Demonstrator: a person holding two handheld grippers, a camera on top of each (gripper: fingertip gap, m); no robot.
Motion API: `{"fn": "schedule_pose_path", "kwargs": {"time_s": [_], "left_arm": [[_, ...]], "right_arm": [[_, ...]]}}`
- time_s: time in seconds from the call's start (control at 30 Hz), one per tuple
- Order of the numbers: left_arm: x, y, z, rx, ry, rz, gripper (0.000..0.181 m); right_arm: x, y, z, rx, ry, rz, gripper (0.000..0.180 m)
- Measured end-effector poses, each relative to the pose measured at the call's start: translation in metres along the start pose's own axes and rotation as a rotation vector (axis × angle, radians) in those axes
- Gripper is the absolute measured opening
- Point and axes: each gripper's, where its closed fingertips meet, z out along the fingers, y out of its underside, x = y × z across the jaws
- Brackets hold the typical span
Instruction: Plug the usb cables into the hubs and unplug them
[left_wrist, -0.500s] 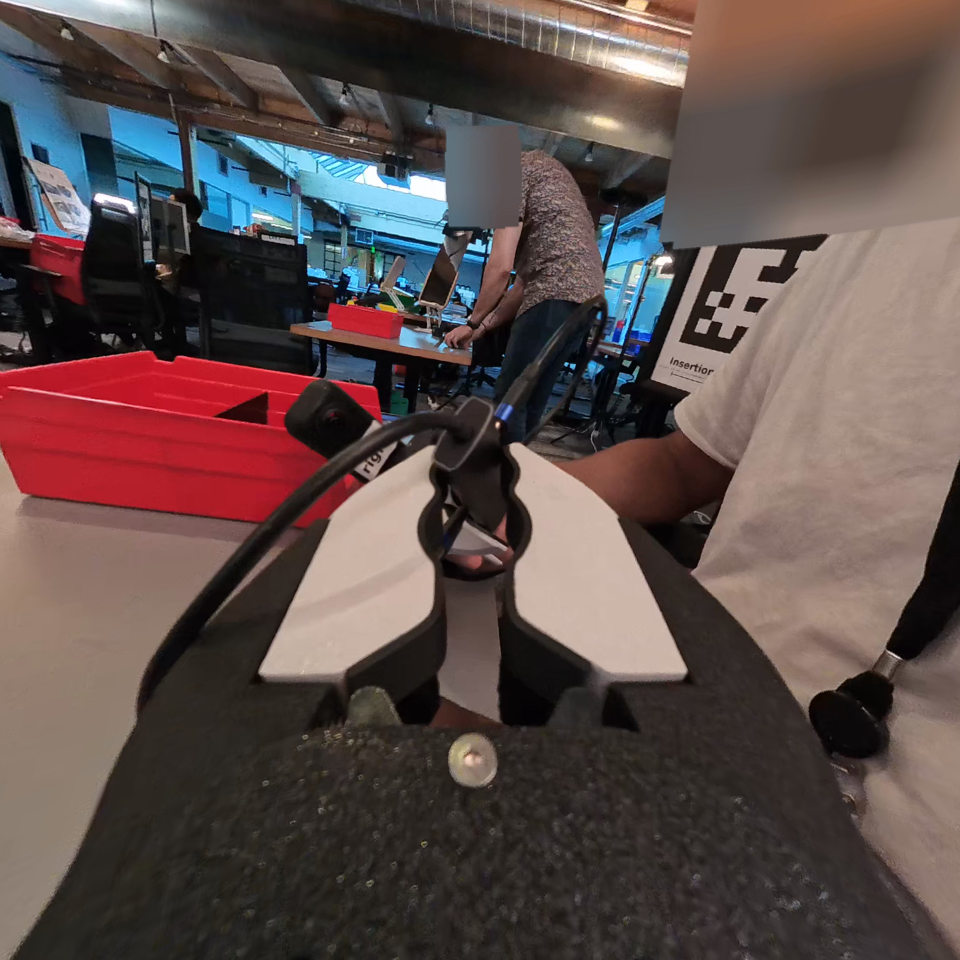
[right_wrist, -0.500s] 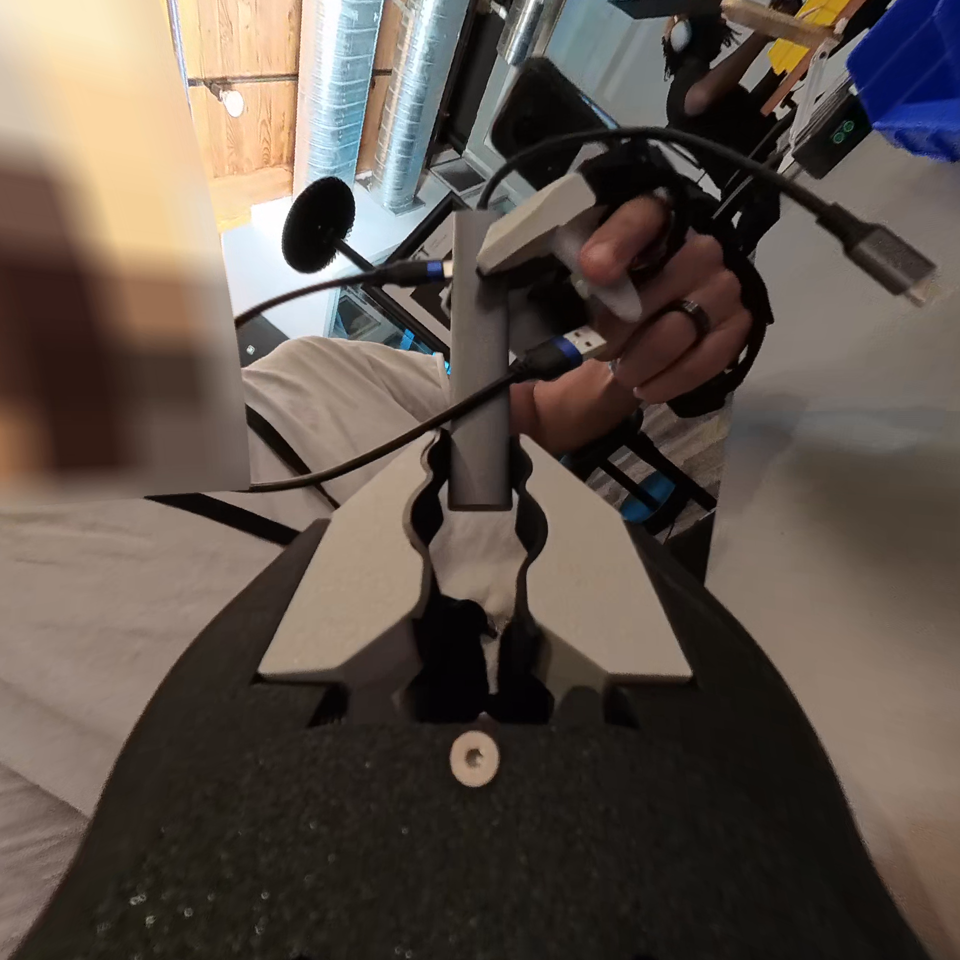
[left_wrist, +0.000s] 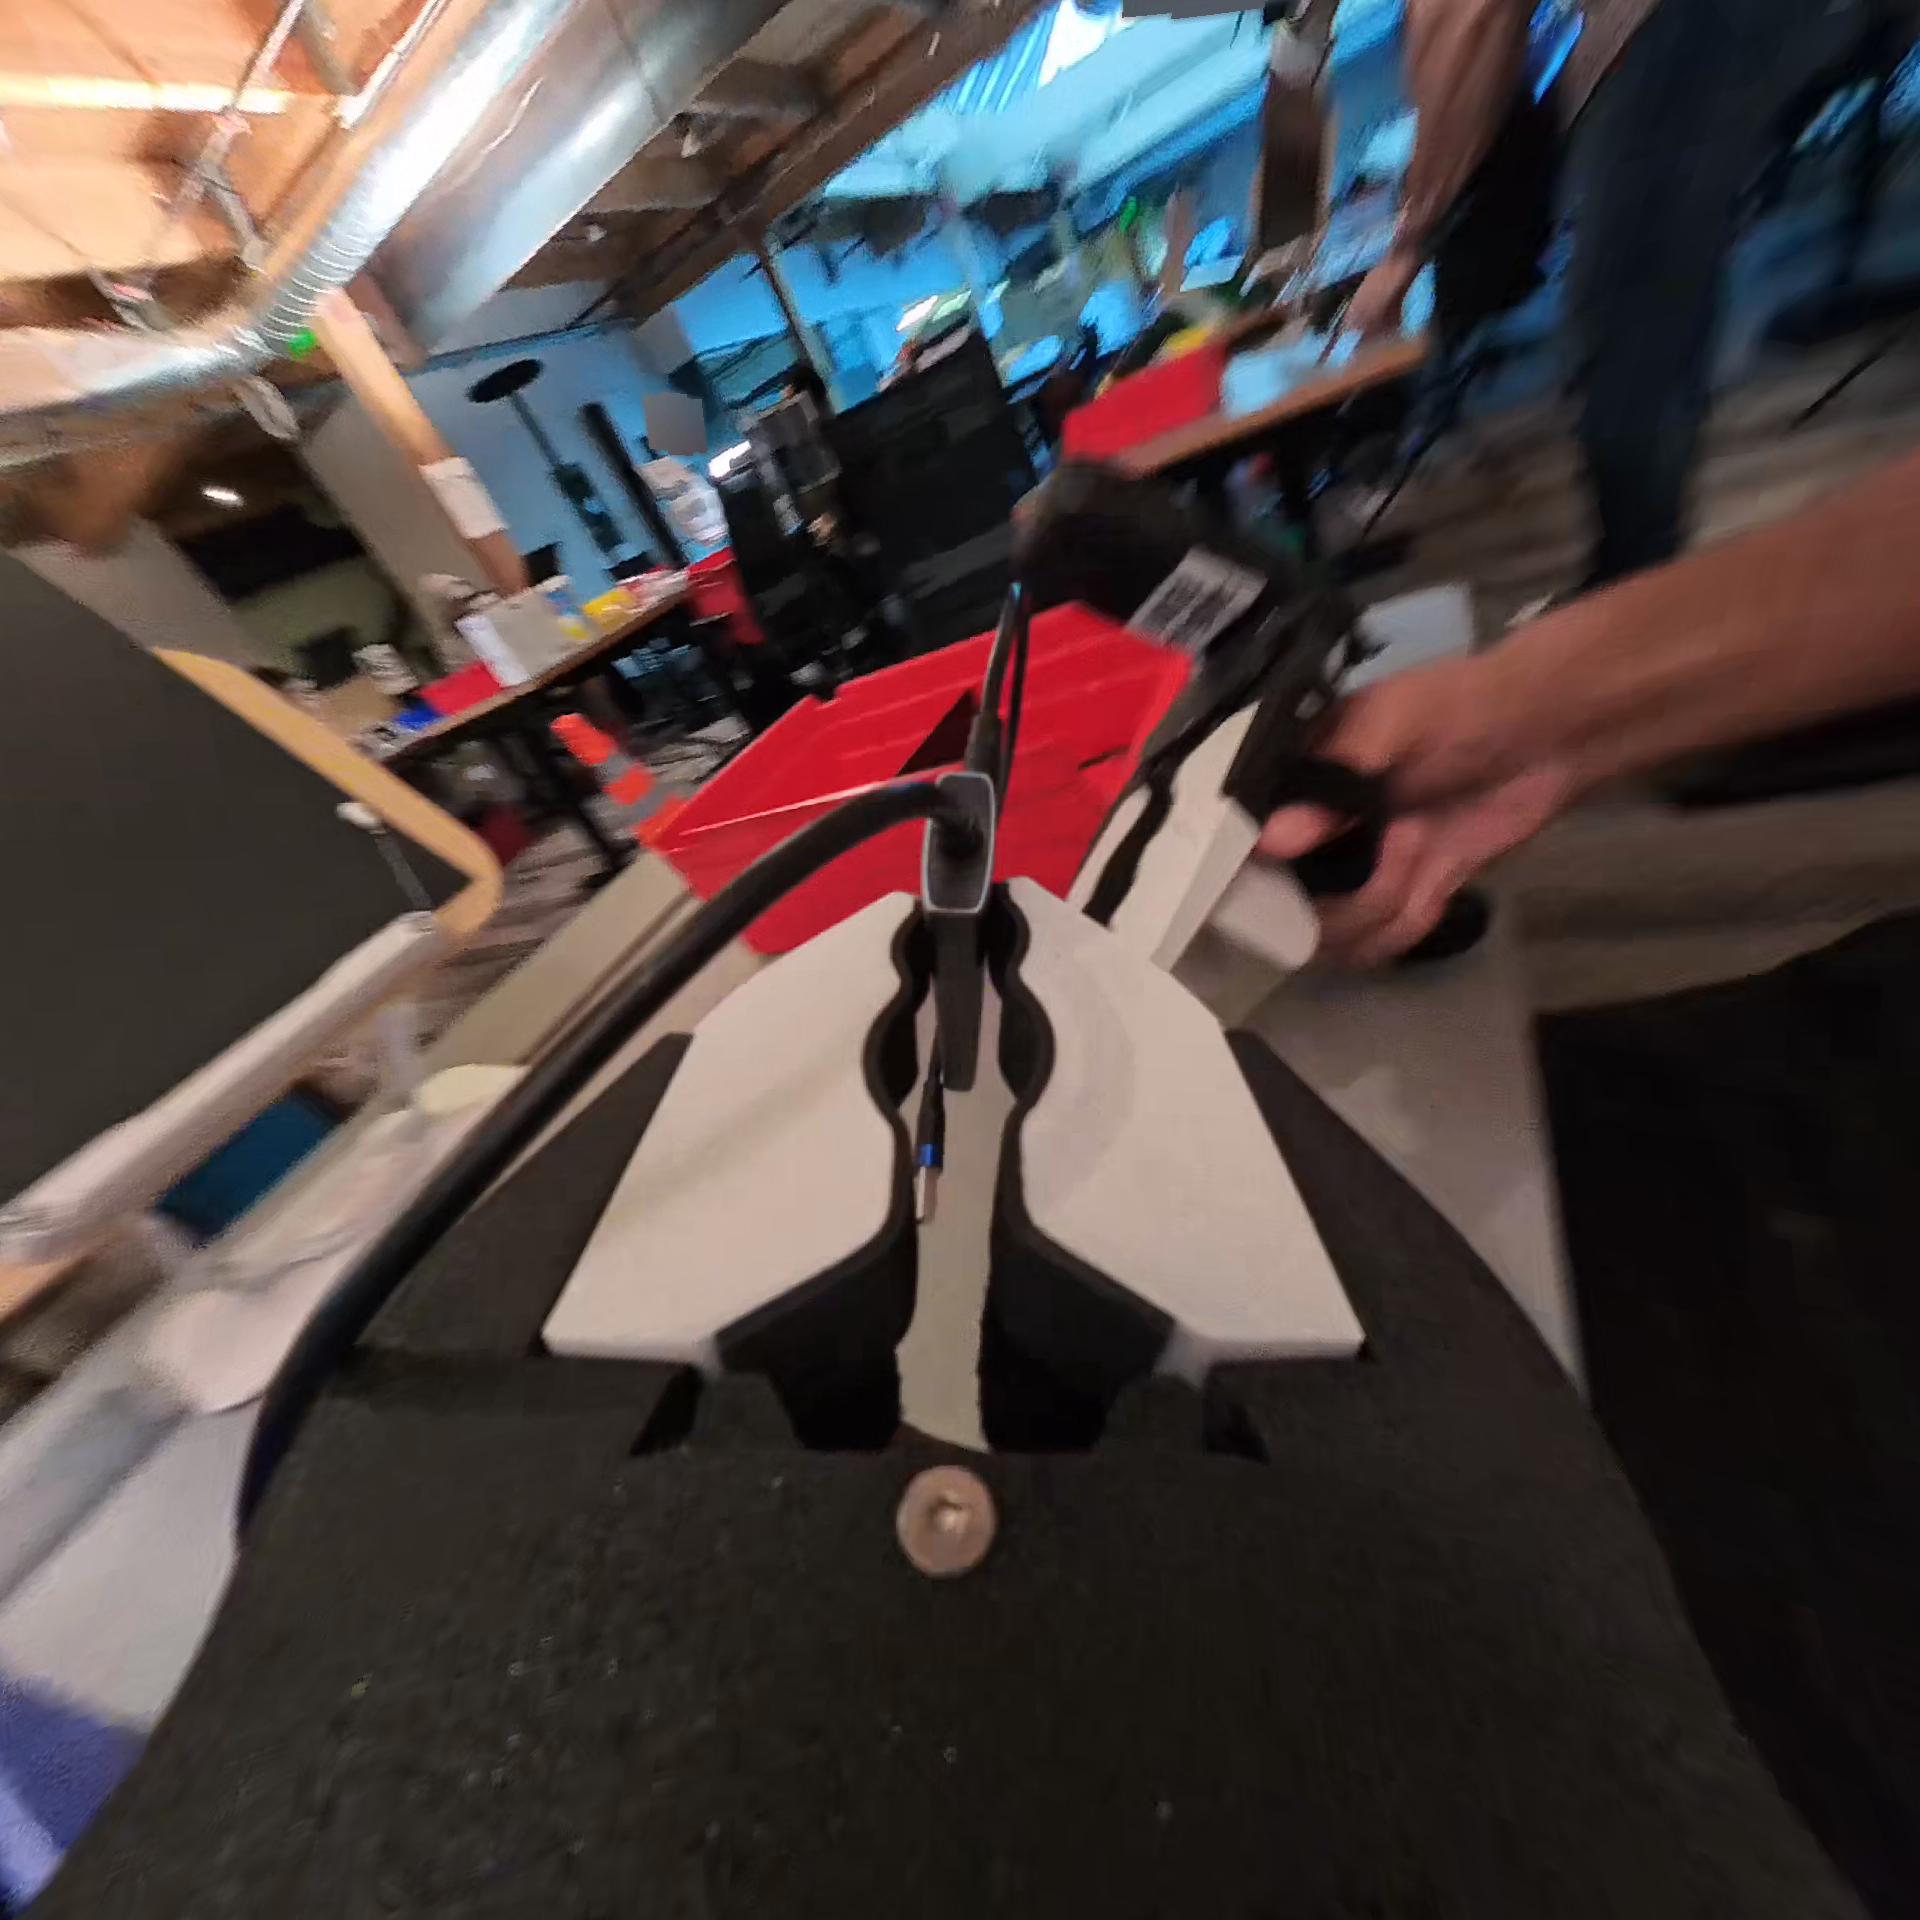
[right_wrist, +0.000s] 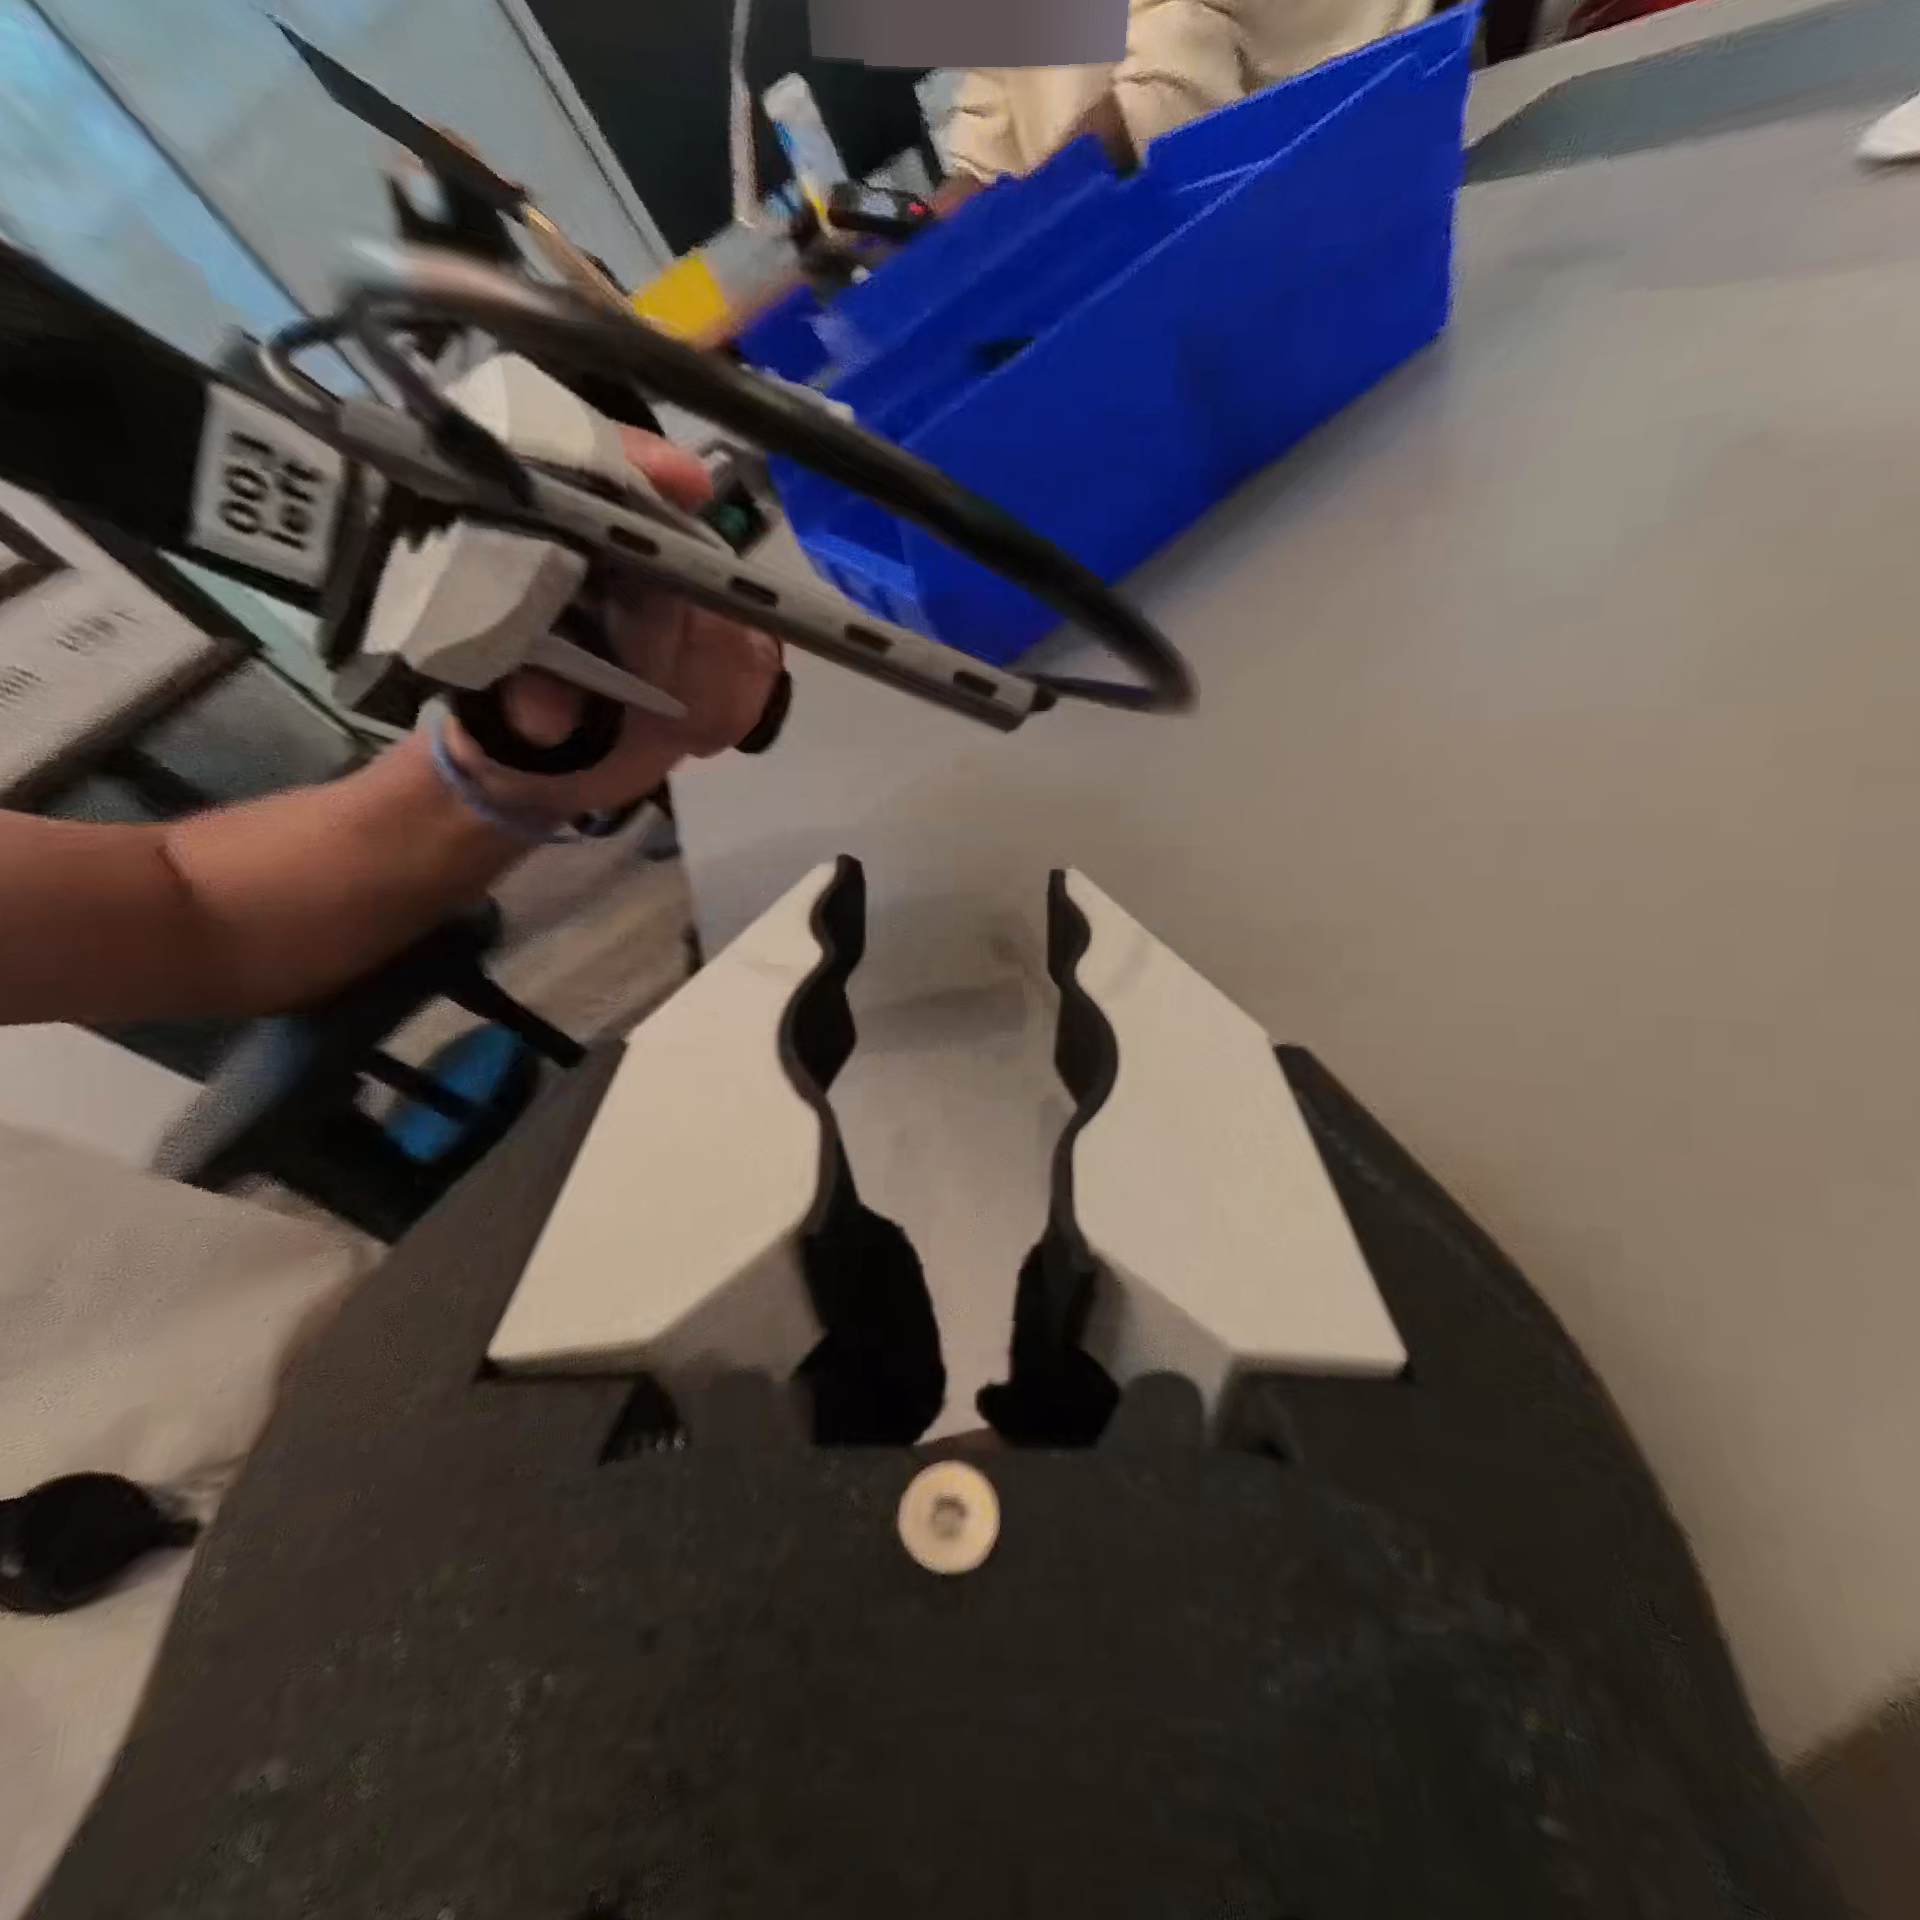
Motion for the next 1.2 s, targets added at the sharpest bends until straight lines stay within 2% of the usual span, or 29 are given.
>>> {"fn": "schedule_pose_path", "kwargs": {"time_s": [0.07,0.17,0.23,0.4,0.47,0.53,0.7,0.87,0.97,1.03,1.13,1.2], "left_arm": [[0.001,0.012,0.004,-0.057,-0.038,0.131,0.010],[0.007,0.026,0.012,-0.103,-0.063,0.287,0.010],[0.010,0.028,0.016,-0.097,-0.075,0.333,0.010],[0.015,0.028,0.022,-0.089,-0.078,0.410,0.010],[0.021,0.028,0.024,-0.089,-0.064,0.424,0.010],[0.022,0.030,0.025,-0.103,-0.066,0.434,0.010],[0.003,0.040,0.019,-0.168,-0.140,0.400,0.010],[0.000,0.046,0.012,-0.175,-0.122,0.352,0.010],[0.007,0.048,0.015,-0.177,-0.104,0.345,0.010],[0.008,0.047,0.016,-0.176,-0.104,0.337,0.010],[0.009,0.047,0.015,-0.171,-0.103,0.309,0.010],[0.010,0.048,0.014,-0.178,-0.100,0.315,0.010]], "right_arm": [[-0.012,-0.004,-0.005,0.016,-0.017,-0.052,0.033],[-0.037,-0.029,-0.013,0.144,-0.094,-0.083,0.034],[-0.042,-0.040,-0.015,0.190,-0.123,-0.062,0.032],[-0.048,-0.035,-0.008,0.152,-0.220,0.036,0.032],[-0.052,-0.031,-0.005,0.135,-0.237,0.033,0.027],[-0.048,-0.030,-0.002,0.131,-0.192,0.003,0.009],[-0.032,-0.034,-0.012,0.148,-0.133,-0.013,0.009],[-0.034,-0.035,-0.021,0.131,-0.175,-0.002,0.009],[-0.053,-0.036,-0.020,0.045,-0.250,-0.012,0.009],[-0.076,-0.051,-0.027,-0.032,-0.337,-0.050,0.010],[-0.090,-0.089,-0.049,-0.095,-0.348,-0.173,0.010],[-0.085,-0.127,-0.067,-0.043,-0.323,-0.170,0.009]]}}
